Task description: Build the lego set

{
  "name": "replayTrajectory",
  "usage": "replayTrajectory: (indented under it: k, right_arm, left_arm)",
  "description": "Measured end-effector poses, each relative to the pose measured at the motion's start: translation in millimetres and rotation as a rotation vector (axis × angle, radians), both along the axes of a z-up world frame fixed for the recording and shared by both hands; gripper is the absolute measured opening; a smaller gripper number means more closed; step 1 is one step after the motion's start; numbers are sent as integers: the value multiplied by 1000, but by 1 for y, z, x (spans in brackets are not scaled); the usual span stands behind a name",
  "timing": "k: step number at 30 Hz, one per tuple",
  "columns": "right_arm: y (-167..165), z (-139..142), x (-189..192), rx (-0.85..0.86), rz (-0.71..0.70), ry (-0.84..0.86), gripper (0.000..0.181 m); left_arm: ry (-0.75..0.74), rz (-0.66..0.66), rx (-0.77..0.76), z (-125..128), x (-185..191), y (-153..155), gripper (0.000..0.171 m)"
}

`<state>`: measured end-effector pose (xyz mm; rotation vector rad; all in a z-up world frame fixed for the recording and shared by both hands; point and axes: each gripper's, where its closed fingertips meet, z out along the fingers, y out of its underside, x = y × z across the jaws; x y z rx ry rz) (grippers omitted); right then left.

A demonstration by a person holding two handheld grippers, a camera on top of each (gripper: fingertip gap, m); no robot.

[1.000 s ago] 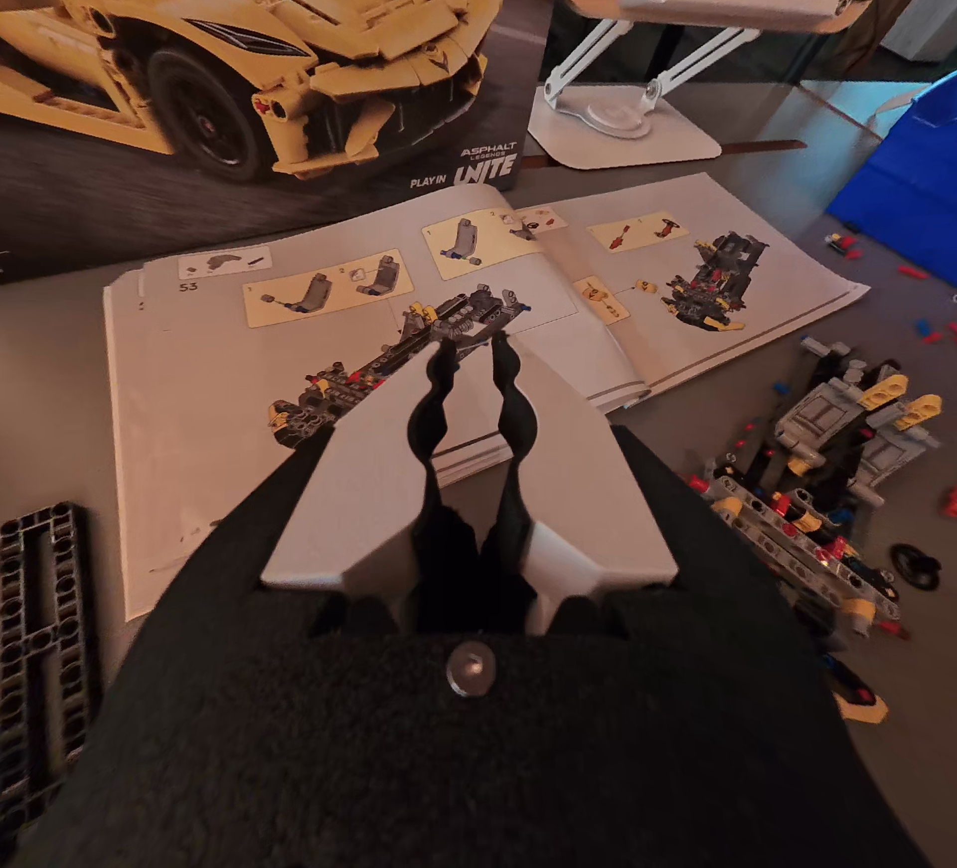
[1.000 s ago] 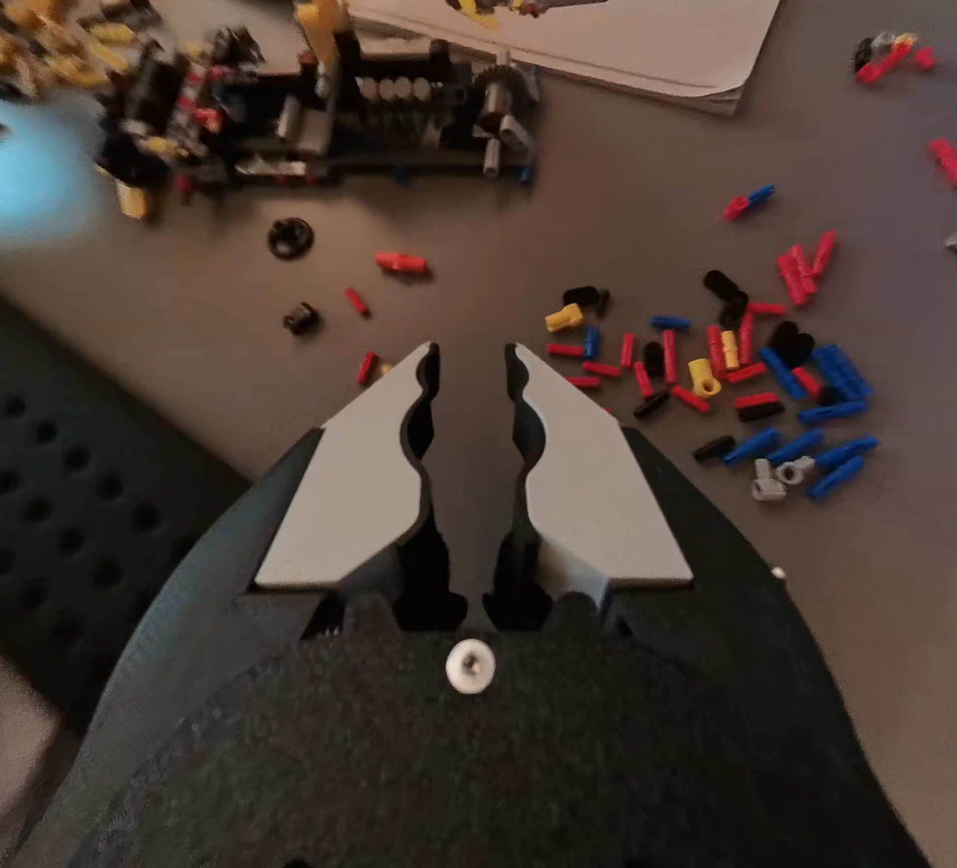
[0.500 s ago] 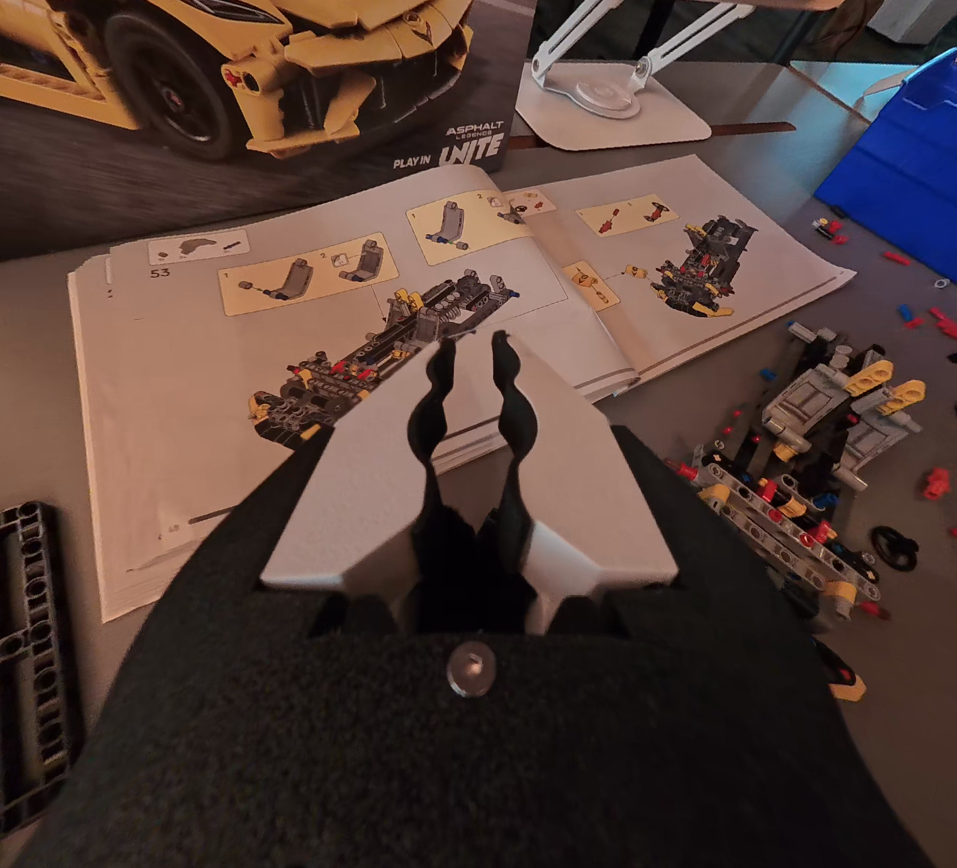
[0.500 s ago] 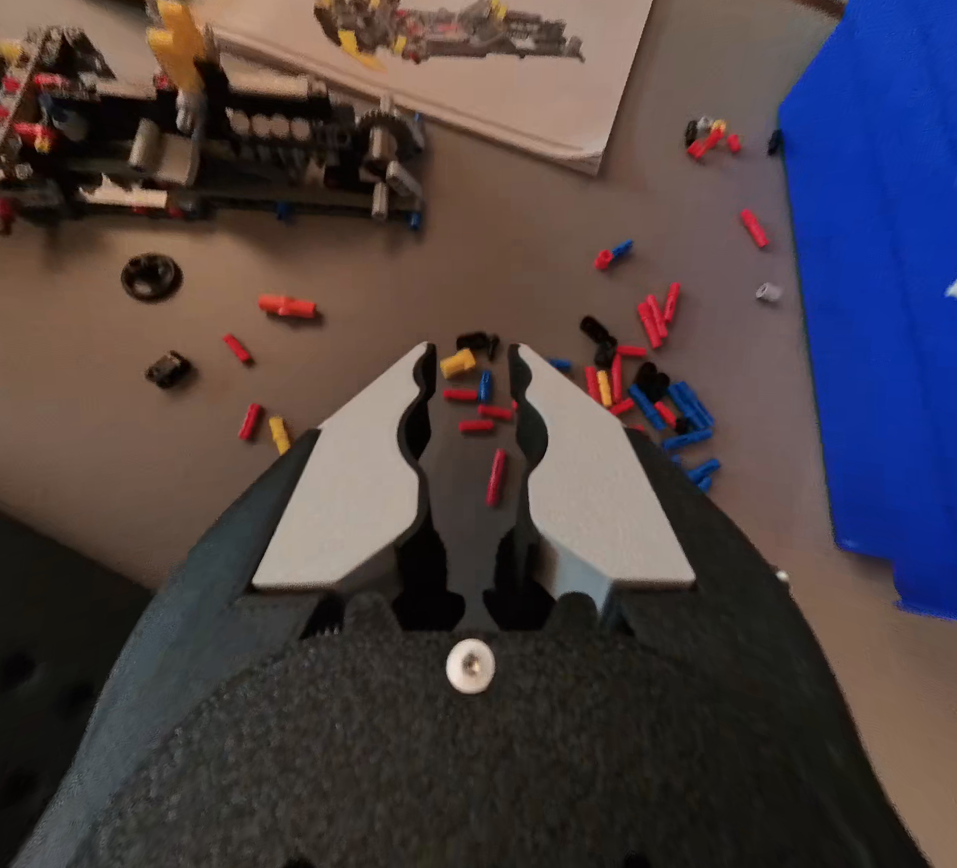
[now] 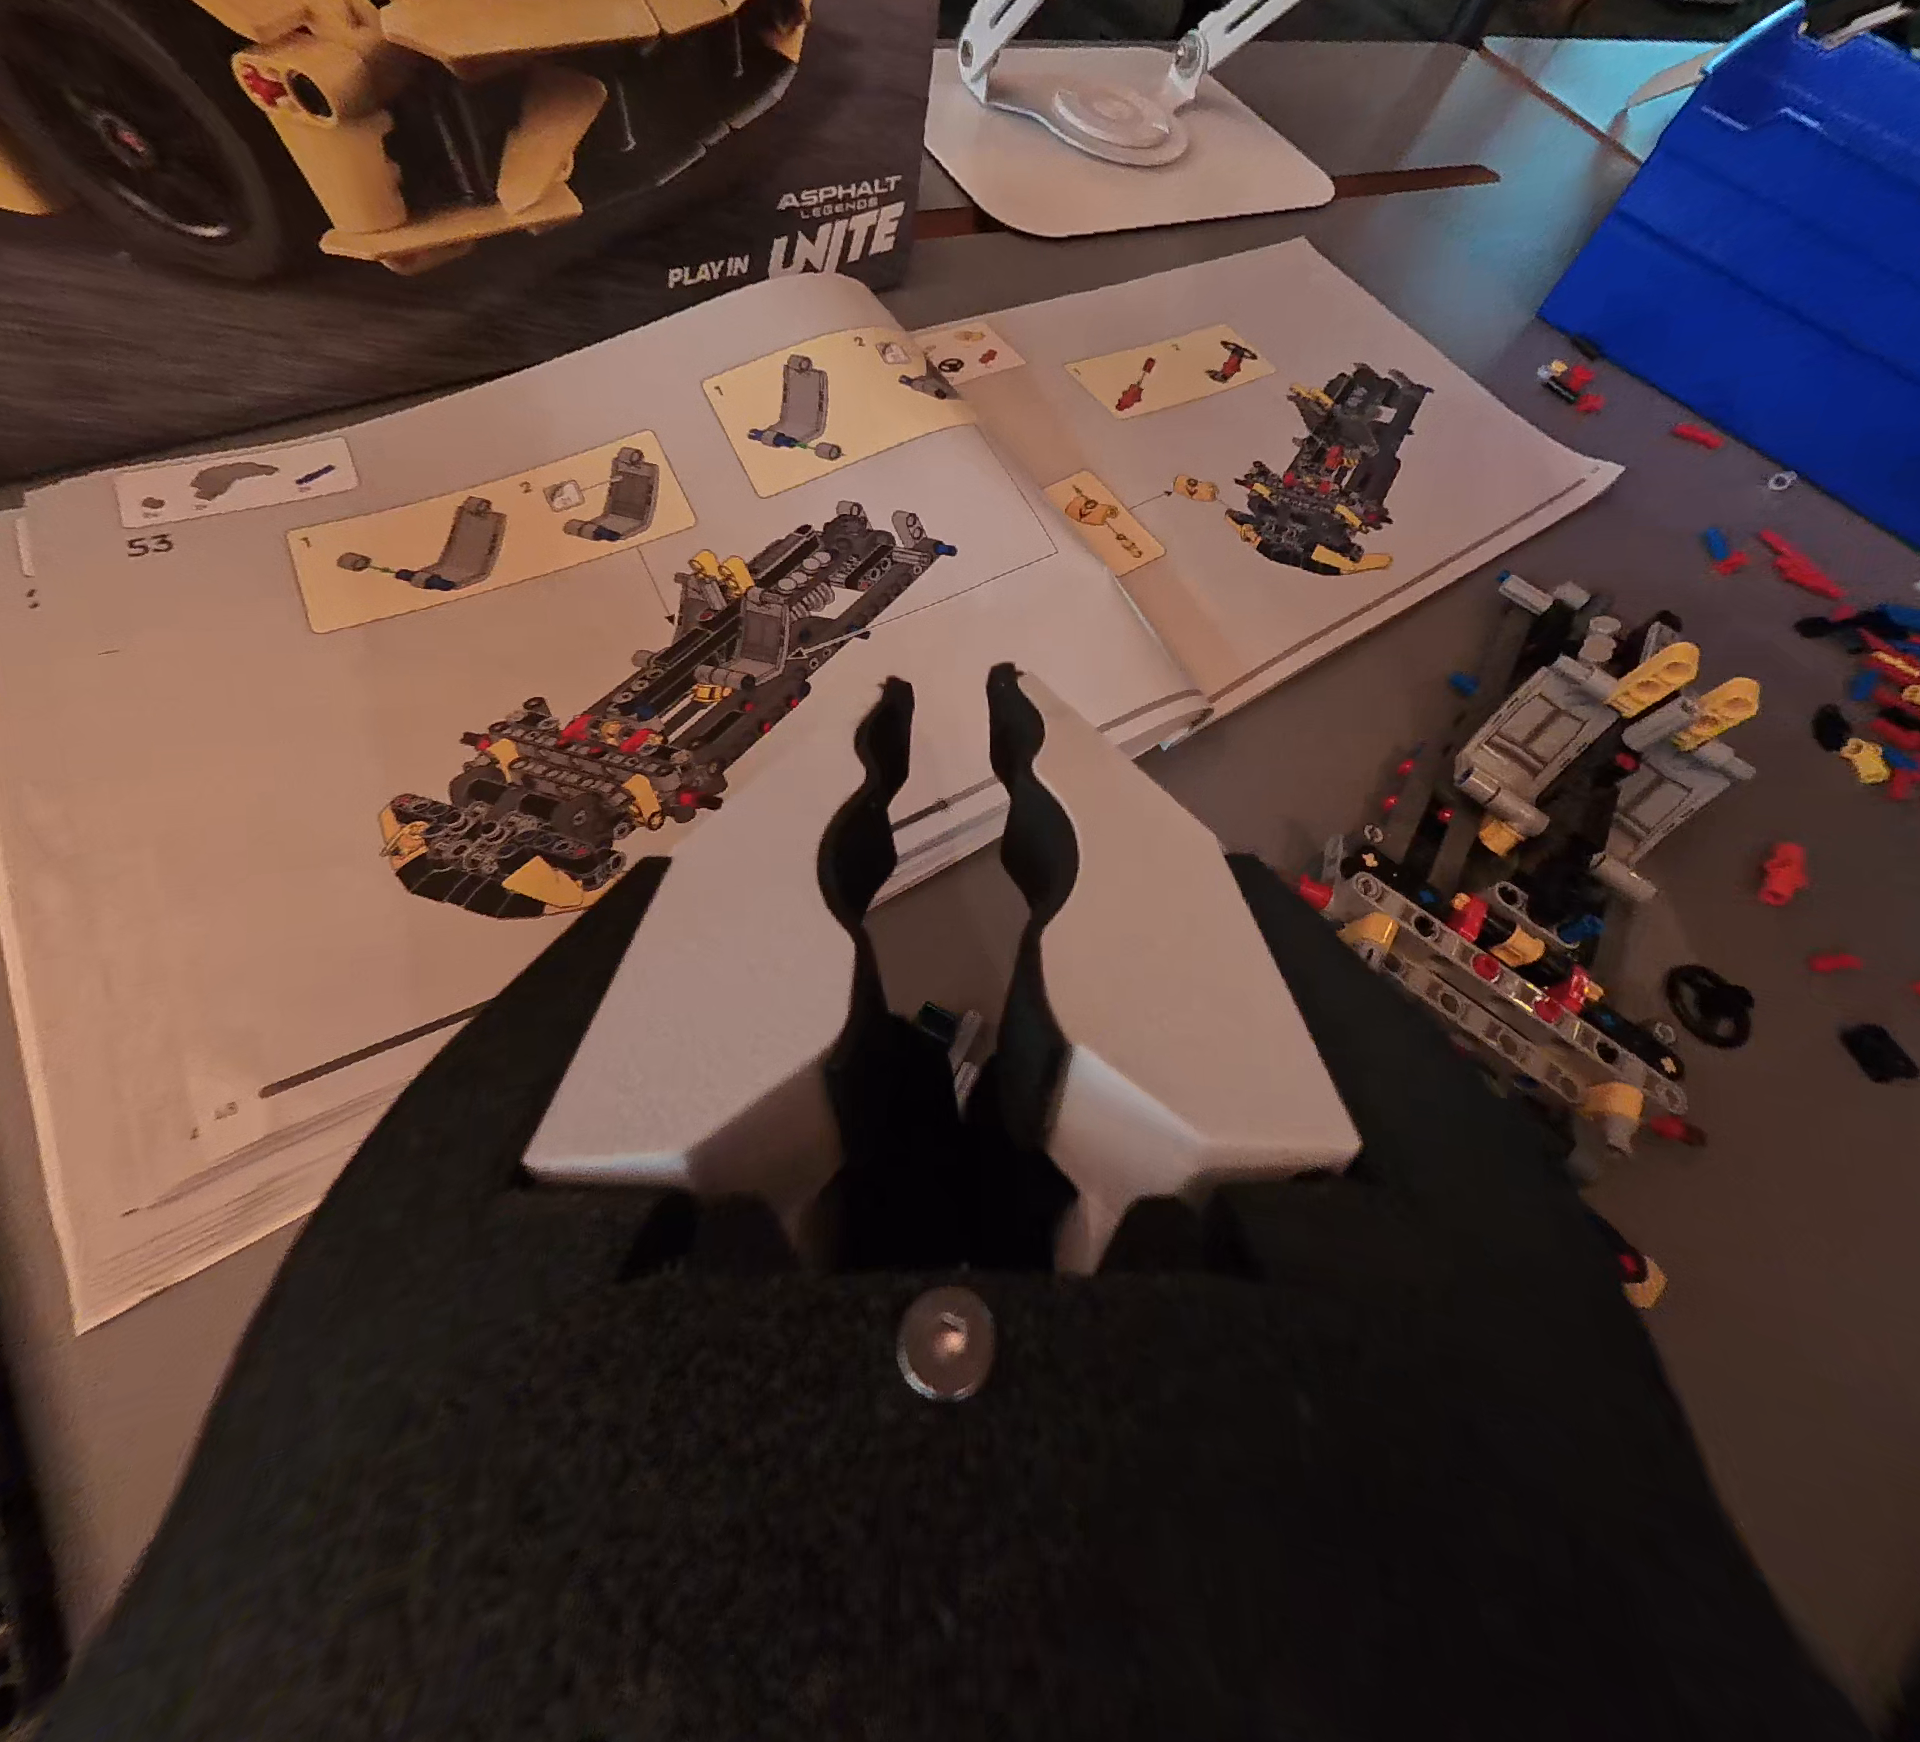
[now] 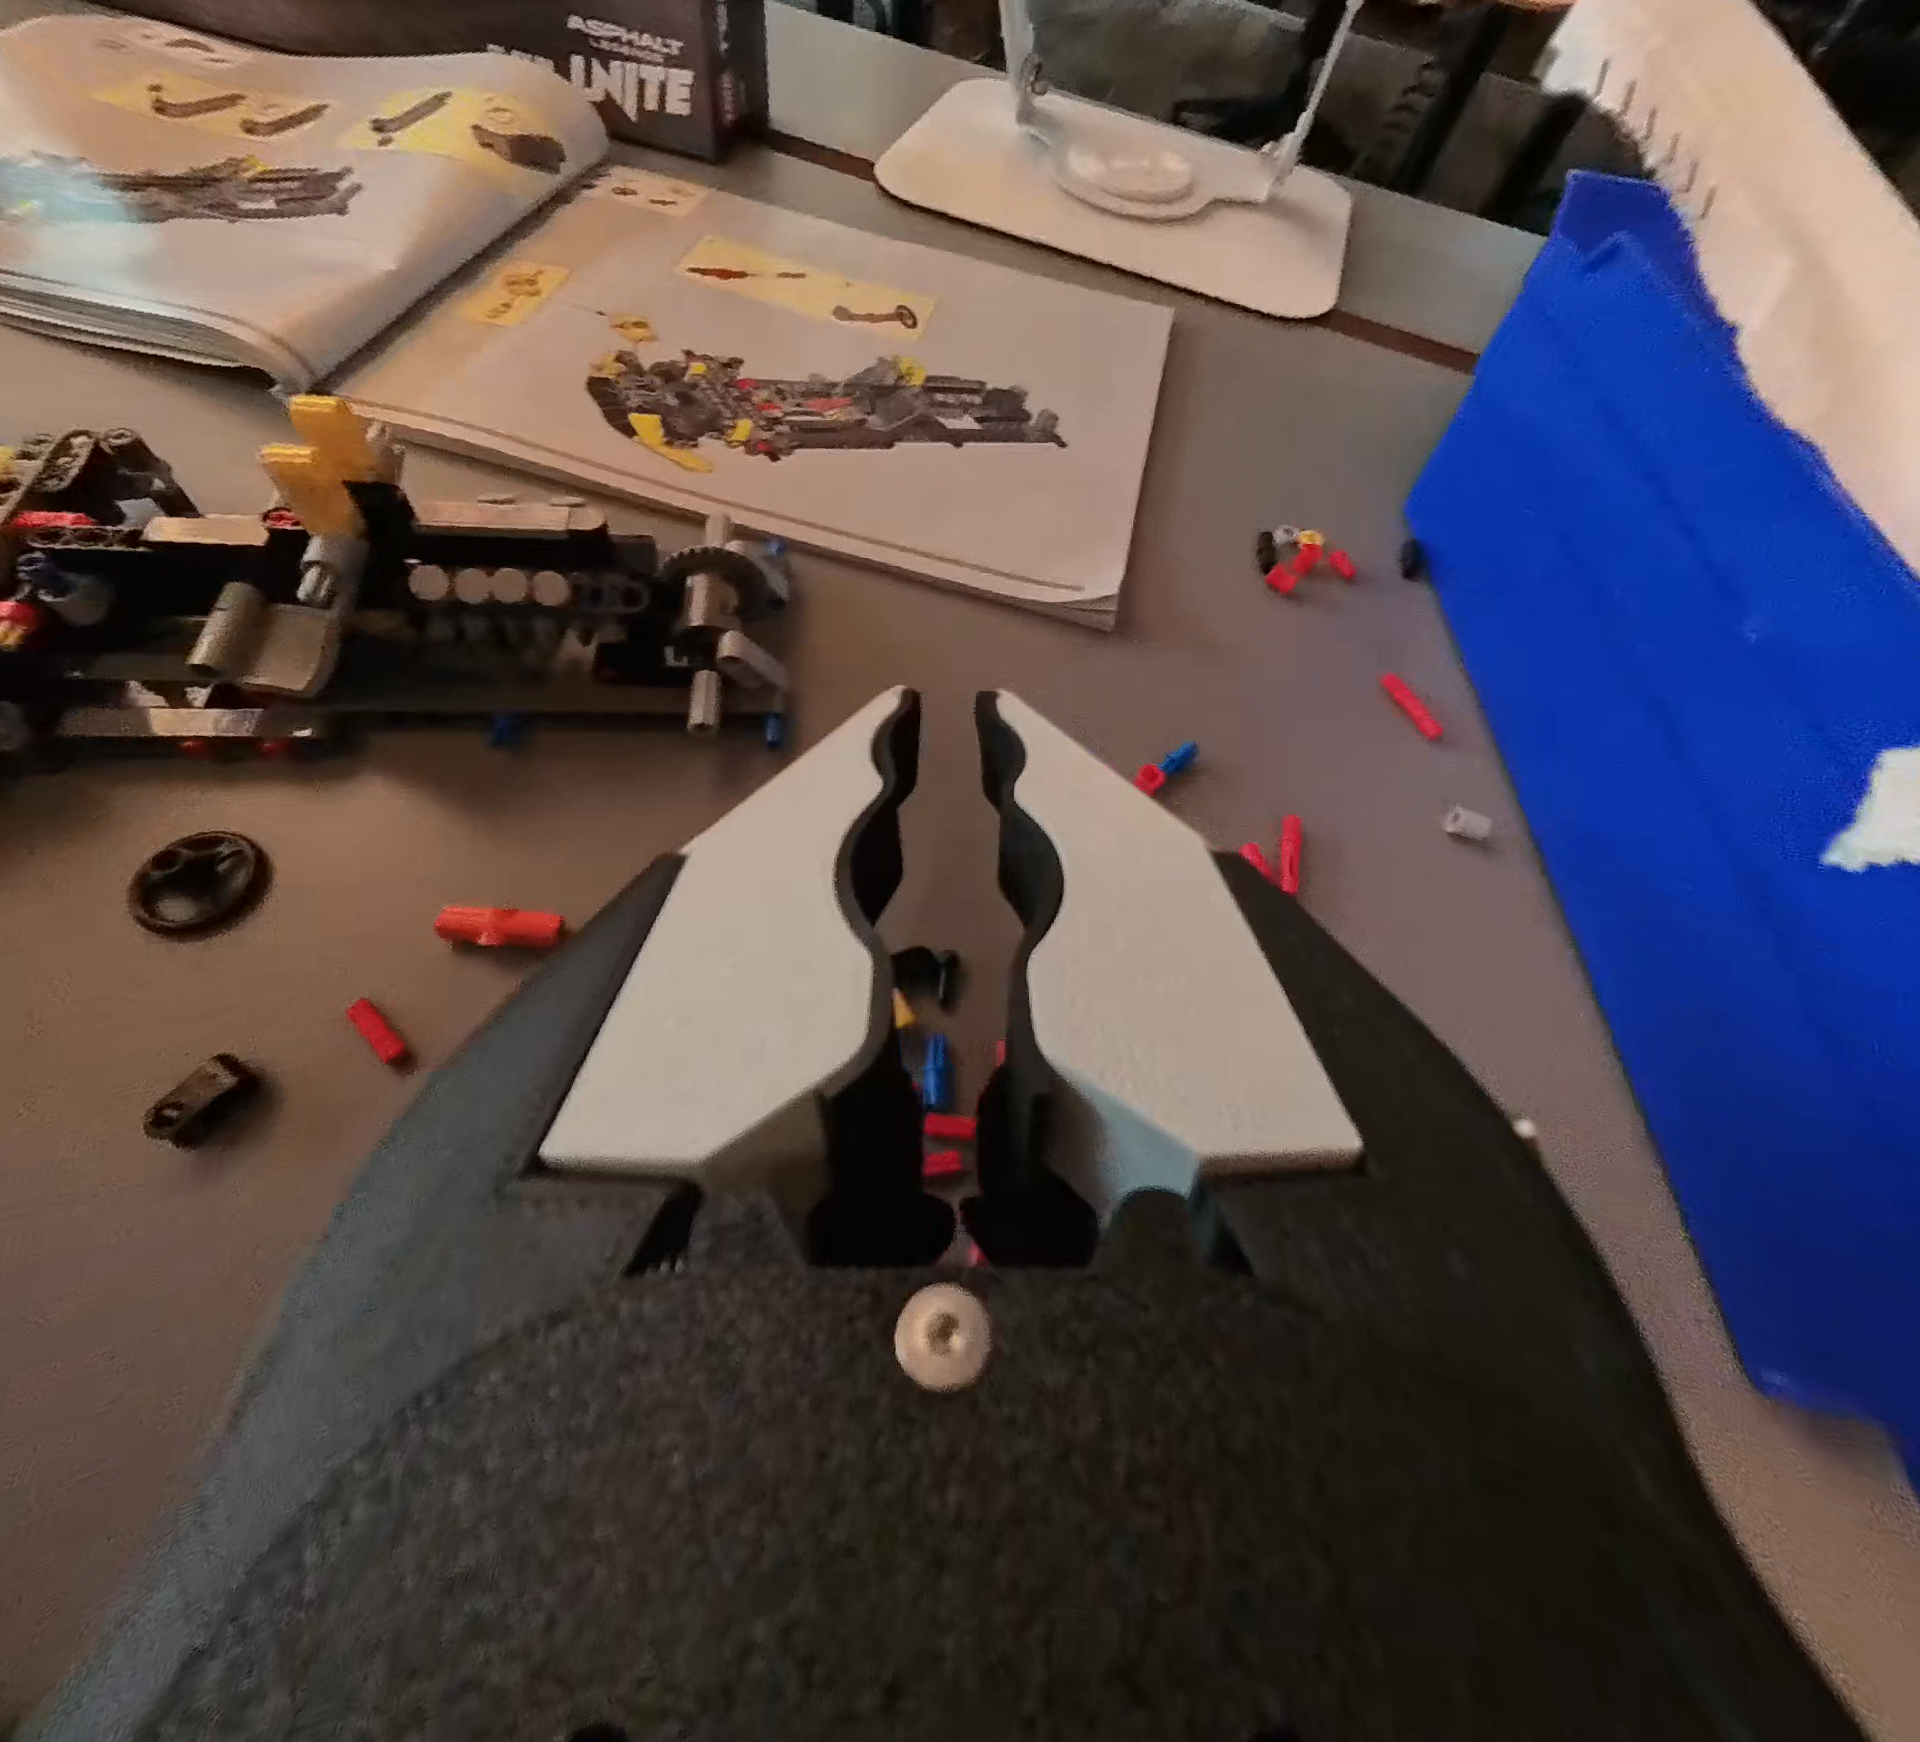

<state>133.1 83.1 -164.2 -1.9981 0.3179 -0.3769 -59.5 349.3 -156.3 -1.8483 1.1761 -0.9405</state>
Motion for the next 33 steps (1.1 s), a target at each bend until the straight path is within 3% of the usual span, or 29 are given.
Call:
replayTrajectory:
  k: [33]
  right_arm:
    - [2,2,1,58,20,46,0]
  left_arm:
    - [70,1,61,-16,0,5,12]
